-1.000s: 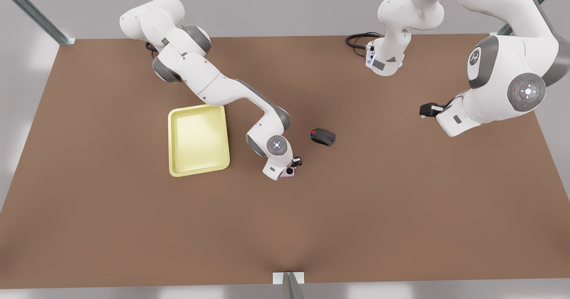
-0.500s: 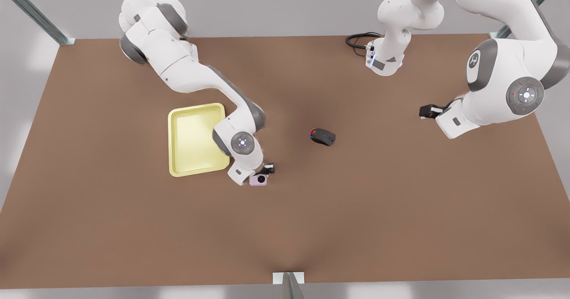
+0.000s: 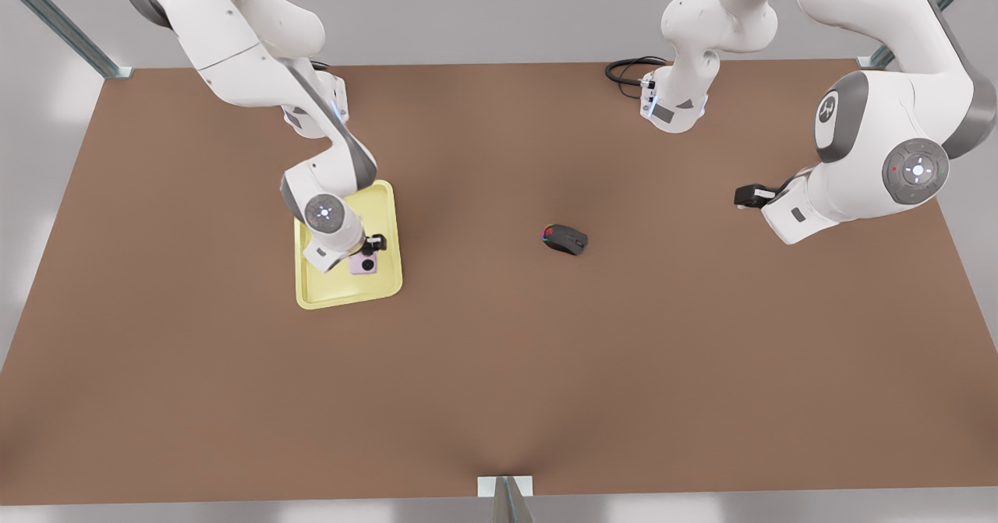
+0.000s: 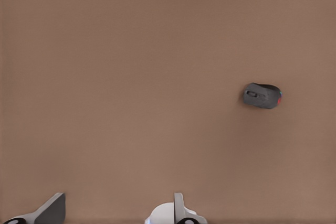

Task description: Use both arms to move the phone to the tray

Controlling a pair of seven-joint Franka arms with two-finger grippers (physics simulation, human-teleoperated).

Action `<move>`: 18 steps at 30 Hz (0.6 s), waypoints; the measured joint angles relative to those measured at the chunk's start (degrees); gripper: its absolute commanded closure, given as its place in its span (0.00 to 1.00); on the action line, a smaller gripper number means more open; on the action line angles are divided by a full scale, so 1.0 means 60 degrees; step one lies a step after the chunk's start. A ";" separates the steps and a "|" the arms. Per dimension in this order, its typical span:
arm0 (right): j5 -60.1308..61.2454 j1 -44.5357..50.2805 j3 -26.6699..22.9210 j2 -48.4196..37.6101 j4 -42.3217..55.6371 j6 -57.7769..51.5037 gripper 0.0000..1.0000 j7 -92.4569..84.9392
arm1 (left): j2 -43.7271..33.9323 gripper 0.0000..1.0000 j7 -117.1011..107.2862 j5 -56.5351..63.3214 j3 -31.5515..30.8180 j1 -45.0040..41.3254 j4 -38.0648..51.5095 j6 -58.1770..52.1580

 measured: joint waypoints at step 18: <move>0.0952 0.0907 -0.3611 -0.1586 0.6001 -0.5440 0.00 -0.1802 | 0.0318 0.00 -0.0016 0.0373 -0.0015 -0.0001 0.0616 0.0073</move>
